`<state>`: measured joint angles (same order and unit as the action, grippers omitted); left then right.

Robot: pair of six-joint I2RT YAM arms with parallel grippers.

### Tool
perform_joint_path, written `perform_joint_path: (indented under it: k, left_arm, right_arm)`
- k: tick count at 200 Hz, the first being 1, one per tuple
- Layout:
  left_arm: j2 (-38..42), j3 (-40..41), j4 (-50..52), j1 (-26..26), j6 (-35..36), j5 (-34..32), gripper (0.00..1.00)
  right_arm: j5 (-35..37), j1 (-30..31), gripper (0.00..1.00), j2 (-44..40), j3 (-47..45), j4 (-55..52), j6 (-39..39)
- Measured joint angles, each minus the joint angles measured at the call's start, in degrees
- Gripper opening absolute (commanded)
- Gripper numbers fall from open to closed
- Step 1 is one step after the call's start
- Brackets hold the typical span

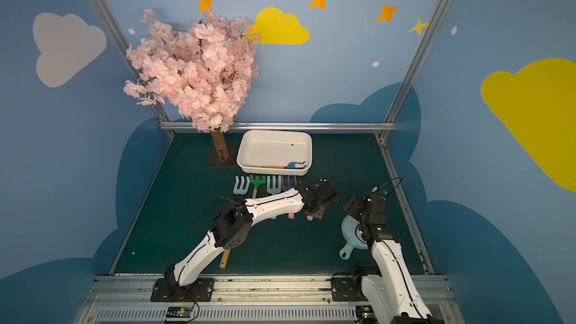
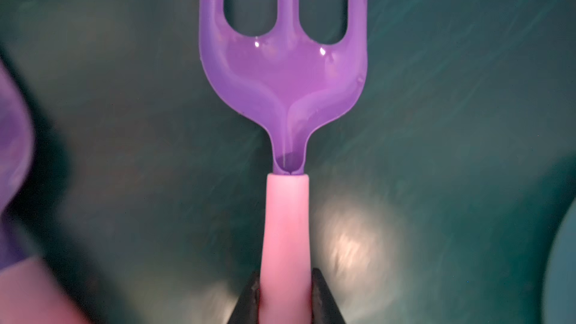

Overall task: Take the hand rake out of the storage box
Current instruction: Place the rake at the center of the board.

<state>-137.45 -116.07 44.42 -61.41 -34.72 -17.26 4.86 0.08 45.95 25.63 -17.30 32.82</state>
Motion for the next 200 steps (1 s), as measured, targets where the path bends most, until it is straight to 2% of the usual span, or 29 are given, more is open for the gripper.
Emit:
perform_joint_path:
  k: [22,66,92,115,139,174,200]
  left_arm:
    - [9.20,10.54,0.04,-2.14,-0.22,-2.62,0.06]
    - [41.03,41.35,-8.17,-6.78,-4.72,-7.10,0.07]
    - [53.62,55.93,-11.87,-6.86,-9.88,-9.62,0.09]
    - [58.14,66.36,-13.92,-6.86,-13.49,-10.75,0.10]
    - [59.49,72.59,-13.86,-6.86,-17.27,-11.15,0.10]
    - [59.65,75.23,-15.32,-6.86,-21.94,-11.47,0.14]
    - [56.41,74.53,-16.02,-6.86,-25.55,-11.47,0.14]
  right_arm:
    - [-0.24,0.00,0.91,-1.03,-0.70,0.20,0.00]
    - [-2.47,0.00,0.91,-1.64,-1.84,2.10,-0.04]
    - [-3.72,0.00,0.91,-1.64,-2.21,2.99,-0.07]
    - [-4.55,0.00,0.91,-1.70,-2.21,3.52,-0.11]
    - [-5.25,0.00,0.91,-1.77,-2.23,4.04,-0.24]
    - [-6.10,0.00,0.91,-1.77,-2.25,4.55,-0.39]
    - [-6.49,0.00,0.91,-1.86,-2.34,4.72,-0.55]
